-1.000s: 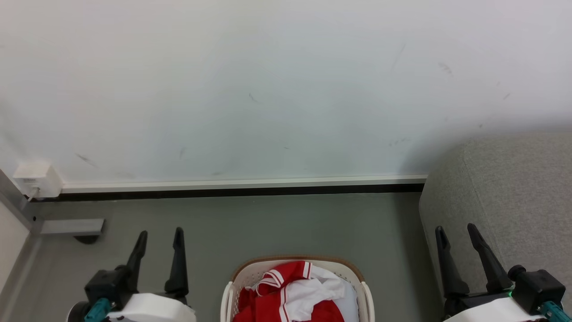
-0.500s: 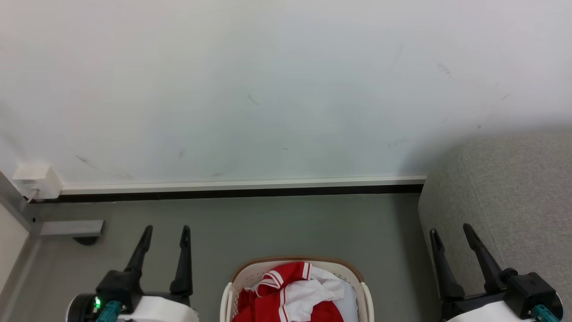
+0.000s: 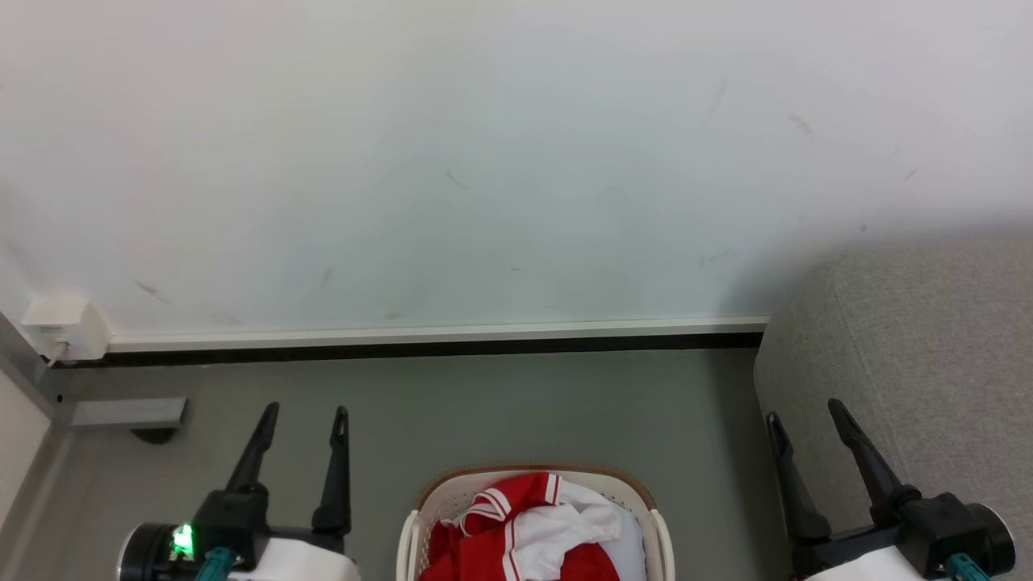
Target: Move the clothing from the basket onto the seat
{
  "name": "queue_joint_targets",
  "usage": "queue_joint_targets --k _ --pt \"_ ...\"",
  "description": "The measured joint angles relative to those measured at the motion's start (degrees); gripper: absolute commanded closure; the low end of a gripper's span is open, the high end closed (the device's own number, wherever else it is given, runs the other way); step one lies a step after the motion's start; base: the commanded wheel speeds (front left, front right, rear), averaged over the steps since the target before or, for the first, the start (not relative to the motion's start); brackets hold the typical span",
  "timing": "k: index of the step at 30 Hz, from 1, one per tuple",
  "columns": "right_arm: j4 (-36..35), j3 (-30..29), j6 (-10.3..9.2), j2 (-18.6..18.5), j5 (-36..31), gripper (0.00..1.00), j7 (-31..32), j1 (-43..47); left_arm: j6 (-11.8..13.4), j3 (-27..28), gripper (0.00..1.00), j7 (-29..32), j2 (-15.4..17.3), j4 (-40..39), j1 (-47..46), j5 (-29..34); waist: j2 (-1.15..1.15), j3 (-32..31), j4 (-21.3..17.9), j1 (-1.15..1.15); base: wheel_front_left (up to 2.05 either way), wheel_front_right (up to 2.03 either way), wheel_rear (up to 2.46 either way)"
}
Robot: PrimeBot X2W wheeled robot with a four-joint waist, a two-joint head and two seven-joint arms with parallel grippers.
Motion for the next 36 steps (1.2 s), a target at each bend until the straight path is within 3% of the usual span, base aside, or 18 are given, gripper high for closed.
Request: queue_joint_targets --k 25,36 --pt "-0.5 -0.3 0.0 0.1 0.7 0.0 -0.1 -0.1 -1.6 1.4 0.0 0.0 -0.8 0.4 0.0 0.2 0.0 0.4 -0.9 0.0 0.0 0.0 0.0" --pt "-2.0 -1.9 0.0 -0.6 1.6 0.0 -0.1 -1.8 -3.6 2.0 0.0 0.0 -1.3 0.2 -2.0 -0.2 0.0 4.6 -2.9 0.0 0.0 0.0 0.0"
